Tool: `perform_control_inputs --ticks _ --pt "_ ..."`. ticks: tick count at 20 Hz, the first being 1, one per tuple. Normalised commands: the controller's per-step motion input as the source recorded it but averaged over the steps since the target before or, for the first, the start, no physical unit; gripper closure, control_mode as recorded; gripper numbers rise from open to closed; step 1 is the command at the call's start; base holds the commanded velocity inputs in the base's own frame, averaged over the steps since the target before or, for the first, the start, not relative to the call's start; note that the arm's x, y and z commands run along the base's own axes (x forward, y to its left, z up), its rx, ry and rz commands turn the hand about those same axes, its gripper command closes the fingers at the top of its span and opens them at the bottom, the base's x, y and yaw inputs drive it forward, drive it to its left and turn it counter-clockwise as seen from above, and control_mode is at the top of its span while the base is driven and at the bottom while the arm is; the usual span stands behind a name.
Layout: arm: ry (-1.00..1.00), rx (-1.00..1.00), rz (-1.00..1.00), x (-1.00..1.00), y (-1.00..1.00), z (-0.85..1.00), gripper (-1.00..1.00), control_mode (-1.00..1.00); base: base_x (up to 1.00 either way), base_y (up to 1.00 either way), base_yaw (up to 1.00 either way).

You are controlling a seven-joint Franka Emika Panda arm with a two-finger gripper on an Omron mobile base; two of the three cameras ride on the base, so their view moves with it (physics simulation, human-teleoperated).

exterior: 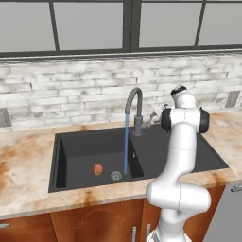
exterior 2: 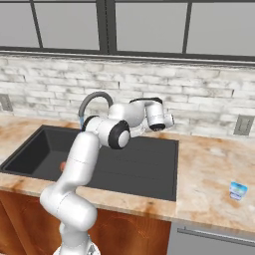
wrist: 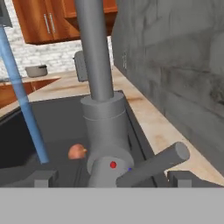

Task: Turn on the sink faucet. Then move the onion from the counter to the sink. Turn off the sink. Move the vegetable from the sink to the pot next to the stove. Finally move the pot to the front right burner.

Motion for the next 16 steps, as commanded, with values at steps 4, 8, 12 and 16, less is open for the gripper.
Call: perform_control_inputs --ticks 4,8,12,16 --pt "0.0 0.0 0.0 0.07 0.36 0.52 -1.0 -1.0 0.0 0.0 0.0" --pt "0.0 0.0 0.0 0.05 0.53 0.32 -1.0 -1.0 0.0 0.0 0.0" --pt "0.0 0.0 0.0 0.0 0.57 0.21 -1.0 -1.0 0.0 0.0 0.0" --pt "0.0 0.0 0.0 0.0 0.5 0.13 -1.0 -1.0 0.0 0.0 0.0"
